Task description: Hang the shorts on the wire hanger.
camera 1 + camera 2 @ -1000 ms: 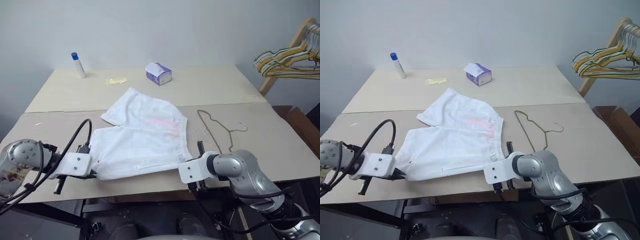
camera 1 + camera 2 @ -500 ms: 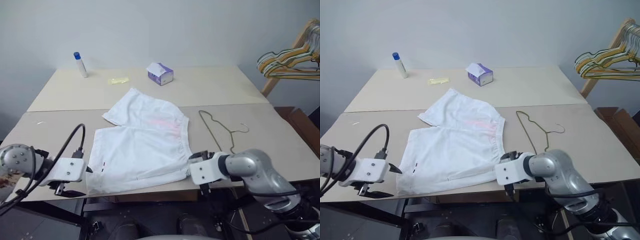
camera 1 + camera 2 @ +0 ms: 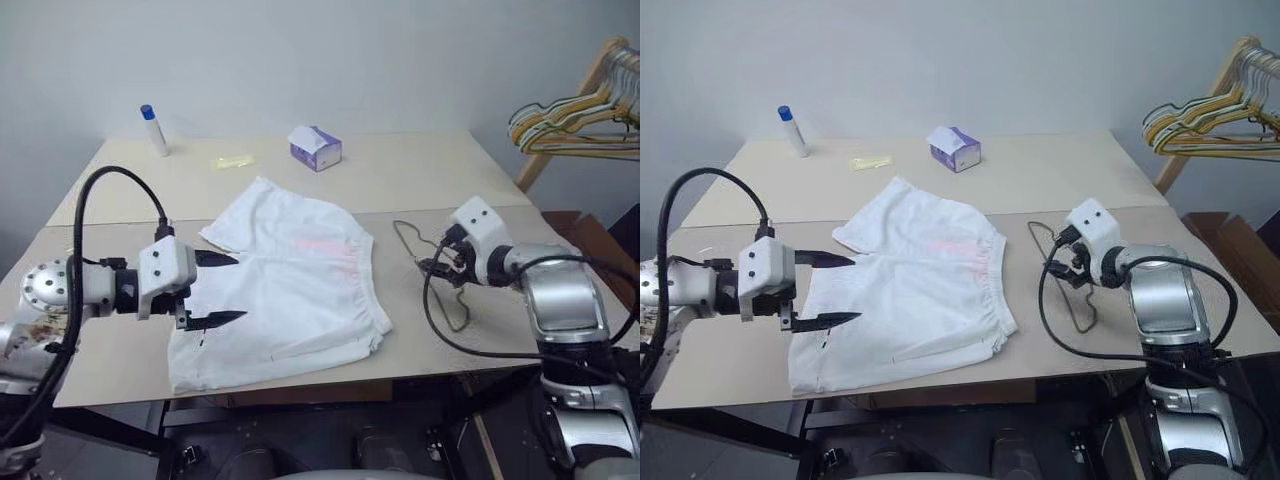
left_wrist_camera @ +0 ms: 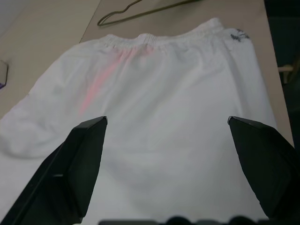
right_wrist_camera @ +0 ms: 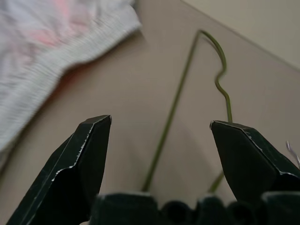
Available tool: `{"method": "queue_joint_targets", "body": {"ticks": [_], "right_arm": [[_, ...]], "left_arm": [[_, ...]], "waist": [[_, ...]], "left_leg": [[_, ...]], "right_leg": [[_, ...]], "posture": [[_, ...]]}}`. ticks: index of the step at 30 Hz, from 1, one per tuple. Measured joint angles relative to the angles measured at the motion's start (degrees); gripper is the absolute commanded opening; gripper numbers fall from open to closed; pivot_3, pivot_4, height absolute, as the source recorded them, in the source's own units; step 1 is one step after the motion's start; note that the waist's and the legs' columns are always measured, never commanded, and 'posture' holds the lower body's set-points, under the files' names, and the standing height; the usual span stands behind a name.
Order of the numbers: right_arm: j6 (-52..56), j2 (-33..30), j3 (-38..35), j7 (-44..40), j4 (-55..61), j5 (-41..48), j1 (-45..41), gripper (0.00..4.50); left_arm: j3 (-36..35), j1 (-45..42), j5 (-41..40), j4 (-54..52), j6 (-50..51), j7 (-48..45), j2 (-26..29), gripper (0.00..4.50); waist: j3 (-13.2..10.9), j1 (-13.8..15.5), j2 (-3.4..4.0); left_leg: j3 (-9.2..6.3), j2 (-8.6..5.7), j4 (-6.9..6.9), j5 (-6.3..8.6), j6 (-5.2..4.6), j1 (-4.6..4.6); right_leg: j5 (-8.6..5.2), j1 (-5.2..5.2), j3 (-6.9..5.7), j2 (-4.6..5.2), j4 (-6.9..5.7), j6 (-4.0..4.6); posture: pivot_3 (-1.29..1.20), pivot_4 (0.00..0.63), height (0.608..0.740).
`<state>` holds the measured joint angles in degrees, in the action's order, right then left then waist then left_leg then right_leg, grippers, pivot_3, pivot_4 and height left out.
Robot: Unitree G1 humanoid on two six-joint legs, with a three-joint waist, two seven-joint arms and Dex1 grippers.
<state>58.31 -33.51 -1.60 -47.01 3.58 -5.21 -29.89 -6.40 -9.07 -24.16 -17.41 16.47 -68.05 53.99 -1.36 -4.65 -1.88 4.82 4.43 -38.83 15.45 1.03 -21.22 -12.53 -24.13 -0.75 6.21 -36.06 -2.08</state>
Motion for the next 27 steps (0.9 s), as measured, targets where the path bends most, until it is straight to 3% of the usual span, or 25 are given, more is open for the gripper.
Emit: {"method": "queue_joint_targets", "body": {"ticks": [11,14,23,27], "right_arm": [[-6.84,2.72,3.34,2.81,-16.88,4.9,-1.5,3.97],[-7.66,3.34,5.0,4.18,-19.39,4.91,-1.5,3.17],[-8.31,3.16,7.71,7.59,-21.4,4.03,-3.24,0.02],[-8.36,2.98,8.85,8.34,-21.77,3.58,-3.52,0.02]], "left_arm": [[2.88,-2.59,-3.65,-2.26,1.11,0.75,-5.18,4.46],[3.23,-2.59,-3.14,-2.25,1.05,1.32,-6.04,4.5],[3.47,-2.7,-2.33,-2.25,0.44,2.6,-7.09,4.5],[4.06,-2.7,-1.57,-2.25,0.09,3.63,-7.69,4.5]], "waist": [[0.01,-1.63,0.01],[0.01,-2.0,0.01],[0.05,-2.42,-0.03],[0.18,-2.34,-0.16]], "left_leg": [[-0.05,-0.02,-0.03,0.0,0.0,0.02],[-0.05,-0.02,-0.03,0.0,0.0,0.02],[-0.08,-0.01,-0.03,0.0,0.0,0.08],[-0.09,-0.01,-0.03,0.0,-0.01,0.13]], "right_leg": [[0.02,0.09,0.05,0.0,0.02,-0.04],[0.02,0.08,0.05,0.0,0.02,-0.04],[0.02,0.17,0.04,0.0,0.02,-0.05],[0.02,0.24,0.03,0.0,0.04,-0.06]], "posture": [[-0.08,0.0,0.74],[-0.07,0.0,0.74],[-0.06,0.0,0.74],[-0.06,0.0,0.74]]}}
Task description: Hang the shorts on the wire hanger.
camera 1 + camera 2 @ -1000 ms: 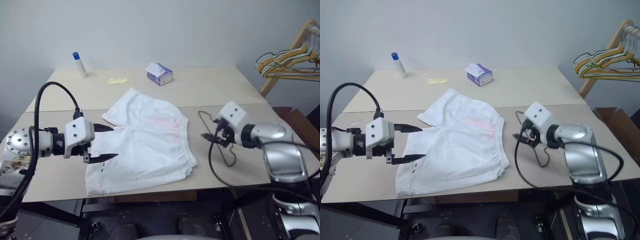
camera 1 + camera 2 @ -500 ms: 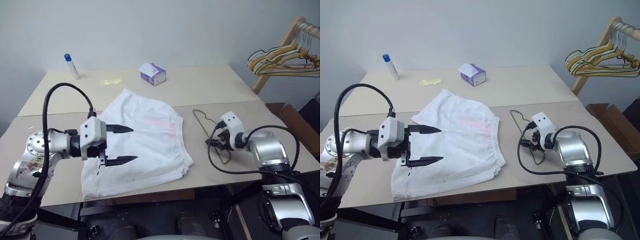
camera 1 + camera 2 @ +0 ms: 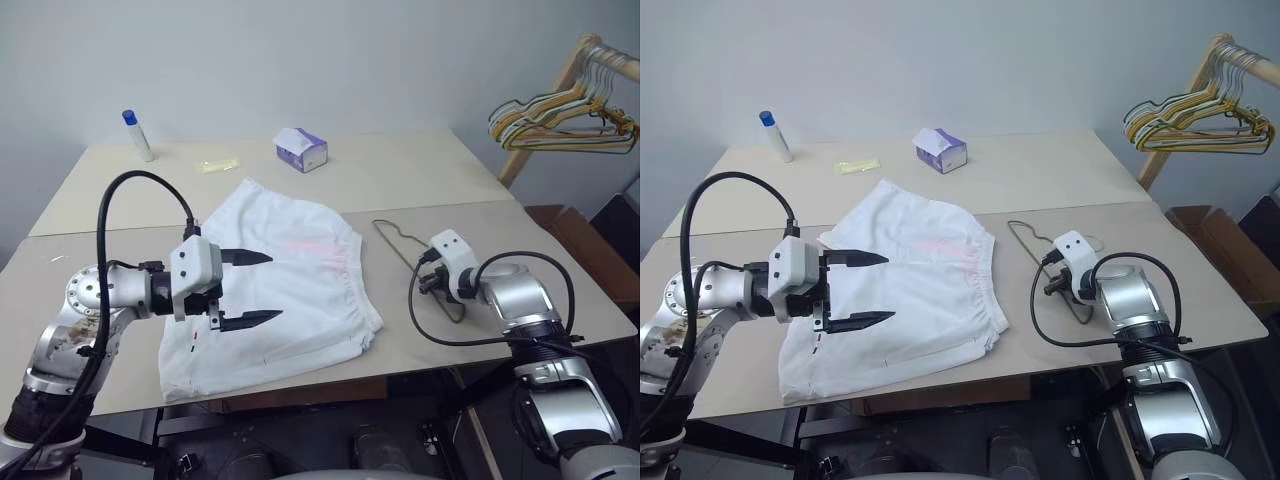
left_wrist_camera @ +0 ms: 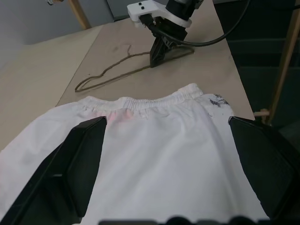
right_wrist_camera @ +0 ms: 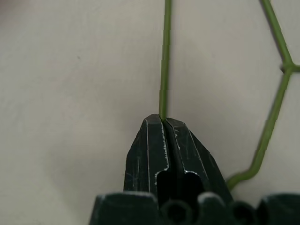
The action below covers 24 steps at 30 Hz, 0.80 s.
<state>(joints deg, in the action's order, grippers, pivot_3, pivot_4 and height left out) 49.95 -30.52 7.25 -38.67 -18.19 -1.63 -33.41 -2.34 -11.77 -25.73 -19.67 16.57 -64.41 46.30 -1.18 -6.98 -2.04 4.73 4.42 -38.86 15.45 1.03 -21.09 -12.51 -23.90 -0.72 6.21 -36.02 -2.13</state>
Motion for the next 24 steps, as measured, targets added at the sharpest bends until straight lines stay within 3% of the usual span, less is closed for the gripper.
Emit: {"method": "queue_joint_targets", "body": {"ticks": [5,9,13,16,18,24], "right_arm": [[-1.56,-0.5,0.82,1.42,1.39,-0.62,1.1,0.02],[-6.46,1.16,0.51,6.06,7.23,-1.59,4.71,0.02],[-8.23,4.28,-0.25,10.1,15.97,-1.54,4.59,0.02],[-9.94,7.86,-1.4,12.07,23.88,-0.68,4.36,0.02],[-13.68,9.16,0.46,11.57,28.93,-0.09,4.7,0.02],[-18.59,10.67,2.06,11.13,33.25,0.92,7.5,0.02]], "left_arm": [[2.33,-2.28,1.49,0.03,7.46,5.88,-1.31,4.5],[1.26,-8.65,-2.88,1.92,23.65,19.1,-12.67,4.5],[-0.68,-10.8,-8.47,2.98,32.48,28.26,-23.11,4.5],[-8.38,-12.85,-18.06,5.49,37.45,37.61,-35.68,4.5],[-12.03,-15.61,-23.34,7.44,39.7,43.96,-41.11,4.5],[-20.6,-20.79,-32.56,11.76,40.89,55.99,-45.79,4.5]], "waist": [[0.04,0.11,-0.06],[0.01,0.41,0.02],[0.0,-0.29,0.05],[0.0,0.12,0.05],[0.0,0.2,0.05],[0.0,0.33,0.05]], "left_leg": [[-0.04,0.0,-0.01,0.0,0.0,0.04],[-0.14,-0.06,-0.01,0.0,0.0,-0.04],[-0.14,-0.07,0.01,0.0,0.0,-0.19],[-0.25,-0.07,-0.06,0.0,0.0,-0.21],[-0.32,-0.1,-0.06,0.0,-0.01,-0.16],[-0.46,-0.15,-0.05,0.0,-0.01,-0.09]], "right_leg": [[0.0,0.08,-0.01,0.0,0.01,-0.03],[0.03,0.08,0.01,0.01,0.07,-0.12],[0.04,-0.18,0.08,0.0,0.01,-0.11],[0.06,-0.11,-0.02,0.0,0.01,-0.1],[0.06,-0.01,-0.06,0.0,0.05,-0.11],[0.06,0.26,-0.17,0.0,0.23,-0.1]], "posture": [[-0.06,0.0,0.74],[-0.07,0.0,0.74],[-0.08,0.0,0.74],[-0.08,0.0,0.74],[-0.08,0.0,0.74],[-0.09,0.0,0.74]]}}
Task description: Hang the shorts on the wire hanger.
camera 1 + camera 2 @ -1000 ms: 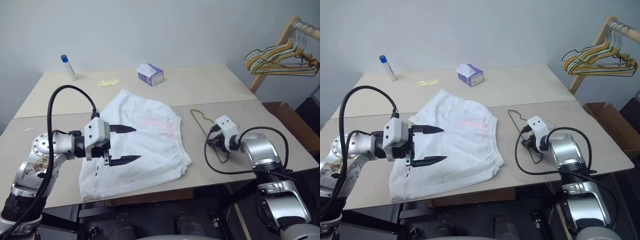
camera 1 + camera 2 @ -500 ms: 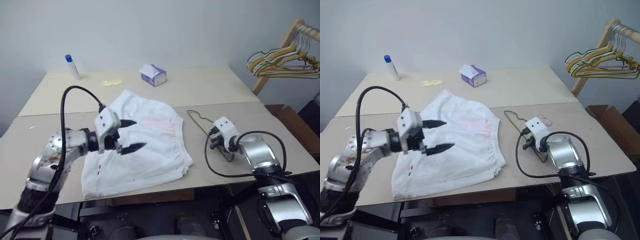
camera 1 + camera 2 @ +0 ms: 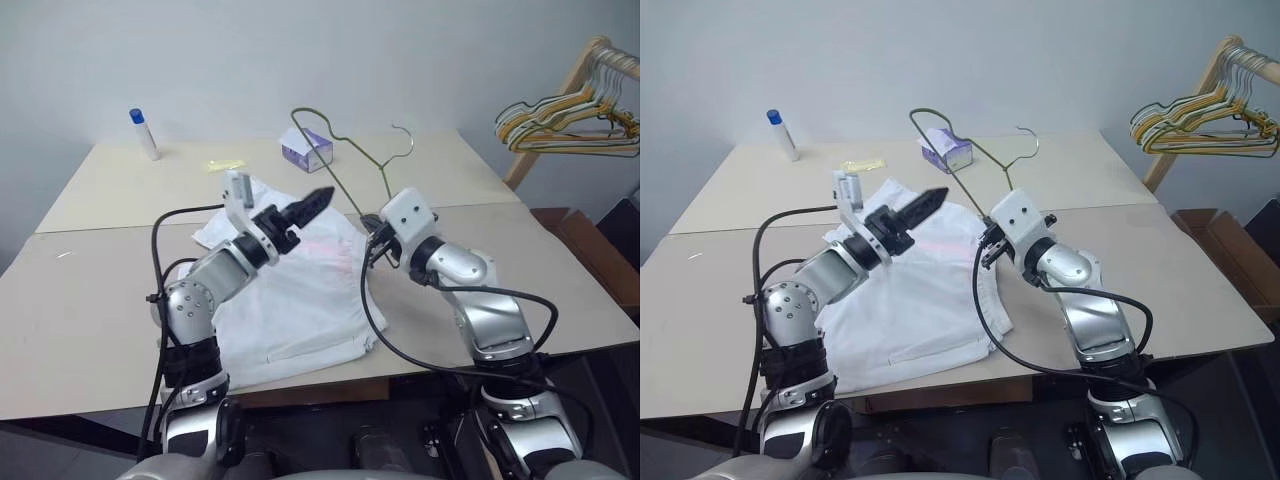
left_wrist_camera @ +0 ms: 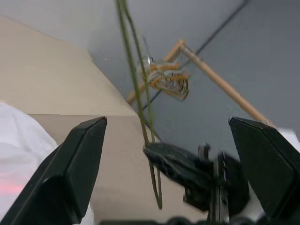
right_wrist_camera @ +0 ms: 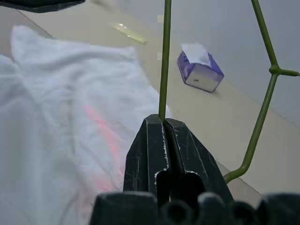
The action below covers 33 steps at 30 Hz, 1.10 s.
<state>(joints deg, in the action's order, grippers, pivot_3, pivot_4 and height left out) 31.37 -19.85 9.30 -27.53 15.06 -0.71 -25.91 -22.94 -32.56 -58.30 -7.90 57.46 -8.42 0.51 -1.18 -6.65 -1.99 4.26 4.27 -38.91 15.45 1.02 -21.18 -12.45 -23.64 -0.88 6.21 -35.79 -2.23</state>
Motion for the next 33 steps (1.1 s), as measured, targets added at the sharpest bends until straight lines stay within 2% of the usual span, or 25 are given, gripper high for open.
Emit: {"method": "queue_joint_targets", "body": {"ticks": [3,9,12,24,33], "right_arm": [[-1.06,0.05,1.03,-0.36,1.25,0.2,0.23,0.02],[-3.3,-0.95,2.62,-2.25,3.77,0.29,1.31,0.02],[-3.63,-1.62,4.04,-2.85,4.81,-0.1,1.86,0.0],[-3.55,-0.99,4.84,-1.67,5.61,-1.65,1.88,0.0],[-4.42,-2.13,6.12,-1.58,5.13,-4.92,1.88,0.0]], "left_arm": [[-1.11,-1.51,-2.7,1.04,-0.08,2.24,0.09,4.5],[-0.43,-3.22,-2.83,2.01,-1.8,2.79,1.12,4.5],[0.6,-3.27,-2.56,2.52,-2.82,2.76,1.34,3.94],[3.05,-3.51,-2.04,4.67,-5.05,3.97,1.76,0.09],[4.42,-3.51,-0.34,5.83,-6.33,3.63,2.39,0.04]], "waist": [[0.0,-0.11,0.0],[0.0,-0.2,0.0],[0.0,-0.22,0.0],[0.0,-0.16,0.0],[0.0,-0.16,0.0]], "left_leg": [[-0.03,-0.01,0.0,0.0,0.0,0.01],[-0.11,-0.02,0.01,0.0,0.0,0.05],[-0.13,-0.04,0.0,0.0,0.0,0.05],[-0.55,-0.32,0.01,0.0,0.0,0.05],[-0.57,-0.32,0.01,0.0,0.0,0.05]], "right_leg": [[0.0,0.03,-0.02,0.0,0.01,0.0],[0.0,0.14,-0.1,0.0,0.08,0.01],[-0.01,0.17,-0.1,0.0,0.1,0.01],[-0.01,0.24,-0.1,0.0,0.14,0.01],[-0.01,0.27,-0.12,0.0,0.18,0.01]], "posture": [[-0.09,0.0,0.74],[-0.09,0.0,0.74],[-0.1,0.0,0.74],[-0.1,0.0,0.74],[-0.1,0.0,0.74]]}}
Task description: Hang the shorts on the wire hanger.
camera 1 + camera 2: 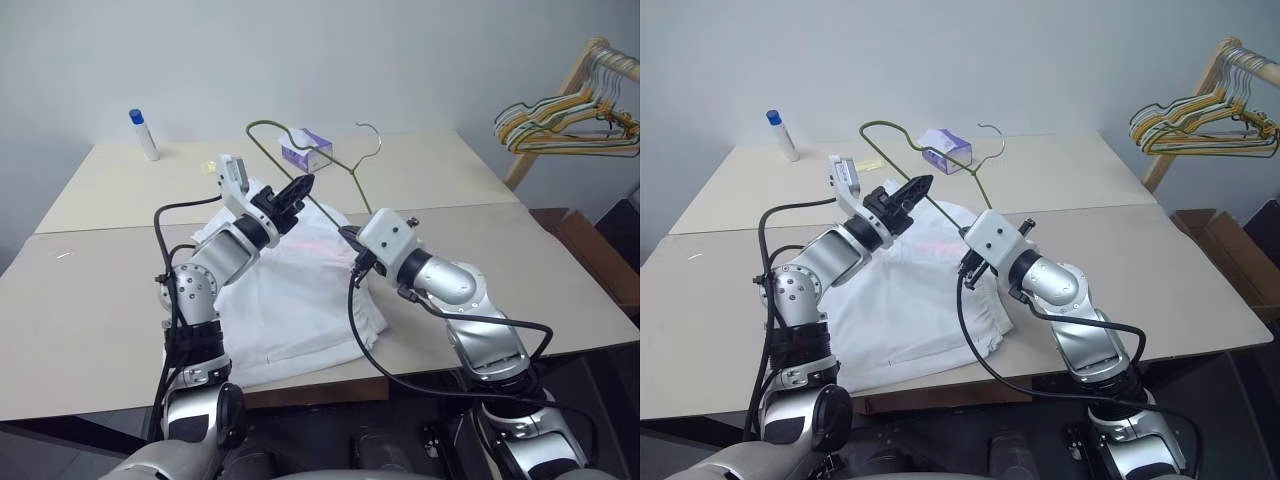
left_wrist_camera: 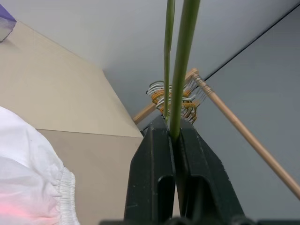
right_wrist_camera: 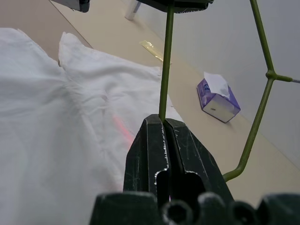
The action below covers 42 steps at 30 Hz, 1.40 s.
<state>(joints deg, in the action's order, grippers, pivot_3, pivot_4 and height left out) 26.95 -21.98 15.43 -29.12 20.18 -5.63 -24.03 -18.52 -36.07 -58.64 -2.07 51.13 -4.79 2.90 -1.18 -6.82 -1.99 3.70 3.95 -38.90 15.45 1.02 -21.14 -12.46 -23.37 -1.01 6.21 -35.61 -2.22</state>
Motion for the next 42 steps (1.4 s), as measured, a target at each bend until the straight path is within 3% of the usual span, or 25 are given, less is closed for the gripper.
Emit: {"method": "queue_joint_targets", "body": {"ticks": [4,12,19,24,29,36,42], "right_arm": [[-1.57,-0.32,0.82,0.46,-0.82,-2.12,-0.07,1.05],[-2.94,-1.58,0.73,-1.12,-1.56,-2.62,-1.01,3.9],[4.25,-3.32,-9.01,-9.15,2.78,11.21,-2.58,3.9],[19.45,-11.71,-19.21,-21.48,1.61,30.77,-5.62,3.9],[31.02,-18.04,-21.44,-30.98,-5.06,43.75,-10.27,3.9],[34.85,-16.01,-17.73,-34.33,-5.73,51.05,-11.69,3.9],[34.87,-10.73,-14.6,-28.89,-4.49,51.79,-12.06,3.9]], "left_arm": [[1.37,0.01,1.22,0.25,-1.46,-2.35,0.62,0.0],[2.25,0.01,4.05,0.94,-5.58,-6.72,2.06,0.0],[3.27,-1.9,6.47,4.54,-7.48,-20.61,11.23,0.0],[1.12,-4.3,1.76,8.64,-7.08,-44.9,22.44,0.0],[0.85,-6.81,-0.58,12.45,-7.15,-63.87,27.11,0.0],[-0.66,-9.36,-2.14,15.08,-8.76,-69.81,26.31,0.0],[-0.61,-9.35,-2.08,15.35,-9.58,-69.72,25.29,0.0]], "waist": [[0.0,-0.07,0.0],[0.0,-0.12,0.0],[-0.03,-0.07,0.03],[-0.12,-0.16,0.12],[-0.16,0.22,0.19],[-0.17,0.8,0.2],[-0.17,1.33,0.2]], "left_leg": [[0.0,0.0,0.01,0.0,0.0,0.0],[-0.01,-0.01,0.02,0.0,0.0,-0.01],[-0.06,0.0,0.03,0.0,0.0,-0.04],[-0.08,0.01,0.11,0.02,-0.04,-0.03],[-0.12,0.02,0.1,0.02,-0.04,-0.02],[-0.15,0.02,0.11,0.04,-0.07,-0.06],[-0.15,0.02,0.06,0.04,-0.07,-0.09]], "right_leg": [[0.0,0.0,0.0,0.0,0.02,0.0],[0.0,0.03,-0.01,0.0,0.07,0.0],[0.0,0.04,-0.1,0.0,0.15,0.0],[-0.01,0.08,-0.15,0.0,0.23,0.01],[-0.02,0.14,-0.2,0.0,0.26,0.01],[-0.01,0.13,-0.2,0.0,0.29,-0.03],[0.01,0.13,-0.2,0.0,0.26,-0.05]], "posture": [[-0.1,0.0,0.74],[-0.1,0.0,0.74],[-0.1,0.0,0.74],[-0.08,0.0,0.74],[-0.08,0.0,0.74],[-0.07,0.0,0.74],[-0.07,0.0,0.74]]}}
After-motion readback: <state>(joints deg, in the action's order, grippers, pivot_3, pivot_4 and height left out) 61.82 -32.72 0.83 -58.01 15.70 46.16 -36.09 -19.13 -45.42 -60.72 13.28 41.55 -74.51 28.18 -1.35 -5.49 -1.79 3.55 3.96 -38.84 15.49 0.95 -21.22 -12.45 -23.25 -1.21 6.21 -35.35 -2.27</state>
